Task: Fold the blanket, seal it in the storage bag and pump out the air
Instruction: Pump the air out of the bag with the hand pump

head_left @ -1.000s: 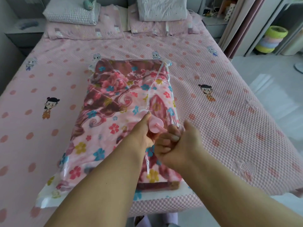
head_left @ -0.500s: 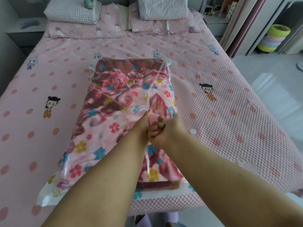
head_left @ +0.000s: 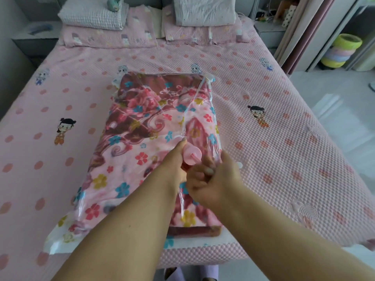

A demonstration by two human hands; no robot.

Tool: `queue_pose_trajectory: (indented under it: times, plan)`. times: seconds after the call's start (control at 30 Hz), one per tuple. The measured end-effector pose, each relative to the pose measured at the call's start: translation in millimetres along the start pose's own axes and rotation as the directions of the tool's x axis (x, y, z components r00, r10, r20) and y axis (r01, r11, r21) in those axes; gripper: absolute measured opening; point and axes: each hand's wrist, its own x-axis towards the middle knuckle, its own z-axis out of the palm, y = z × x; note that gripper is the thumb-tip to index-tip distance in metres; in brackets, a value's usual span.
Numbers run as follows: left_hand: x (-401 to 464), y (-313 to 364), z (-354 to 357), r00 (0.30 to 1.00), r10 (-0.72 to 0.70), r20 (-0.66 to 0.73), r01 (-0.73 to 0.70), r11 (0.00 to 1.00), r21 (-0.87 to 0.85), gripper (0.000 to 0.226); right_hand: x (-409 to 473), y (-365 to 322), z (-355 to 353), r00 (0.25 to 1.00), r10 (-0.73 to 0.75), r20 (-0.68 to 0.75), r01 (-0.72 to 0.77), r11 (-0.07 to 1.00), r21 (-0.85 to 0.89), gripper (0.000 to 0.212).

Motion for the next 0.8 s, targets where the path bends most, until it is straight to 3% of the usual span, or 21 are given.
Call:
queue_pose_trajectory:
  times: [0.03,0.1,0.2,0.27,0.33,0.4,0.5,0.57,0.63,0.7,0.73,0.8]
  plan:
    - [0,-1,-2,1.0,0.002,-0.031,-0.004,0.999,-0.047,0.052,-14,2,-1,0.999,0.05,-0.009,-0.049,0.995,0.084,0.063]
    - [-1,1,0,0.999,0.002,-0.042,-0.006,0.997,-0.075,0.056,-11,-5,-5,0.996,0.061,-0.072,-0.055,0.994,0.089,0.063]
    - [-5,8,11,1.0,-0.024,0.013,0.025,0.998,-0.056,0.056,19,-20,15,0.992,0.066,-0.106,-0.046,0.983,0.177,0.062]
    - [0,6,17,0.999,-0.011,0.04,0.014,0.998,-0.056,0.069,37,-19,18,0.991,-0.012,-0.135,0.015,1.0,0.02,0.056]
    - [-2,5,15,0.999,0.008,0.034,-0.009,1.0,0.005,0.052,30,-14,7,0.992,-0.102,-0.074,0.097,0.993,-0.066,0.058]
    - [2,4,10,1.0,-0.004,0.006,0.005,1.0,-0.031,0.041,4,-10,0,1.0,-0.006,-0.004,0.006,1.0,0.024,0.063]
    - [6,4,5,1.0,-0.015,-0.025,0.014,0.999,-0.053,0.052,-12,-13,-4,0.997,0.028,-0.069,-0.022,0.995,0.094,0.065]
    - [3,9,8,1.0,-0.021,0.014,0.021,1.0,-0.023,0.044,8,-20,6,0.994,0.033,-0.101,-0.018,0.988,0.154,0.065]
    - [-4,11,13,0.995,-0.027,0.096,0.028,1.0,-0.009,0.049,29,-22,23,0.988,0.024,-0.152,-0.013,0.998,0.068,0.063]
    - [-5,9,14,0.992,-0.015,0.123,0.018,1.0,-0.025,0.053,31,-20,11,0.983,-0.147,-0.107,0.131,0.981,-0.147,0.064]
    - [-4,9,14,0.993,-0.018,0.12,0.022,0.999,-0.029,0.052,24,-16,6,0.986,-0.158,-0.06,0.147,0.977,-0.152,0.064]
    - [2,6,6,0.999,-0.019,0.046,0.022,0.998,-0.066,0.045,-2,-10,5,1.0,-0.023,-0.004,0.023,0.998,-0.062,0.064]
